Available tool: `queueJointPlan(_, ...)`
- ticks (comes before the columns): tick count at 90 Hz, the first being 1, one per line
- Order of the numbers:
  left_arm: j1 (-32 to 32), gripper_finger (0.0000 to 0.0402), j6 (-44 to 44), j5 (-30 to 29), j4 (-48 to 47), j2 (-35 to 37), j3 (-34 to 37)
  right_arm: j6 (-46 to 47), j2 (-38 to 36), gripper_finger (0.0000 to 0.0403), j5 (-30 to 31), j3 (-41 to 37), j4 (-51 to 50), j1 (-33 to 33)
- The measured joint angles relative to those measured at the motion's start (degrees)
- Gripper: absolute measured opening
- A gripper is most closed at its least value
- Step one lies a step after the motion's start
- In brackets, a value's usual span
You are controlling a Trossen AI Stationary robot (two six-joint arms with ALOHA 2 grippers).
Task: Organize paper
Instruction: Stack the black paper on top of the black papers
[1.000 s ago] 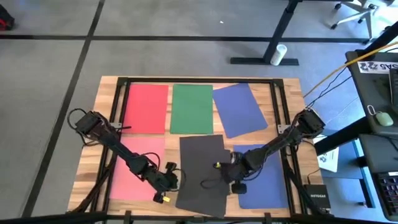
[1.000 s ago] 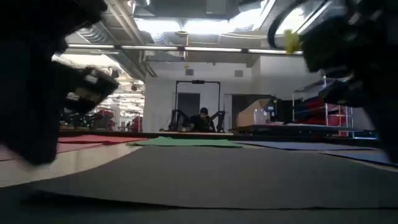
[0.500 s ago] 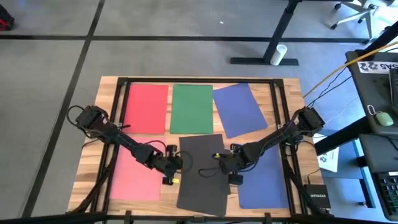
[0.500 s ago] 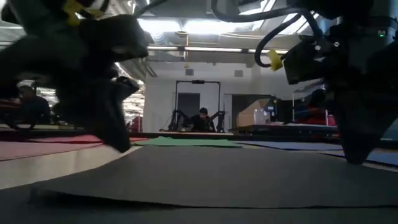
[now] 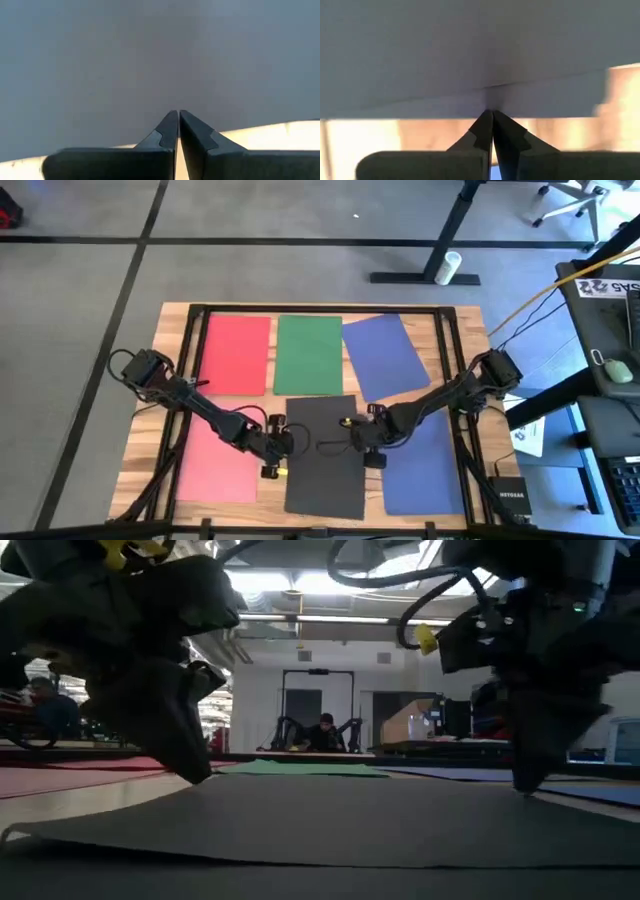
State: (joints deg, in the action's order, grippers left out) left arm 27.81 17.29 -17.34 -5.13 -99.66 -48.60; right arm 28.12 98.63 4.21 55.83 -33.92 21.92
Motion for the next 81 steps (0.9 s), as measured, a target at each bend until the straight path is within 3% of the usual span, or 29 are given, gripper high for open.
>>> queueJointPlan(20, 0.00, 0.0000, 0.80, 0.00, -2.22, 0.00, 0.00, 1.37, -2.14, 0.0000, 1.81, -0.08, -6.70, -0.35)
queueJointPlan(55, -0.11, 0.0000, 2.31, 0.00, -3.73, 0.04, 0.00, 0.46, -2.11, 0.0000, -0.81, -6.32, 3.43, -4.08)
queueJointPlan(81, -0.07, 0.0000, 2.46, -0.02, -3.75, 0.04, 0.00, -1.47, -2.10, 0.0000, -1.96, -6.62, 4.92, -5.75)
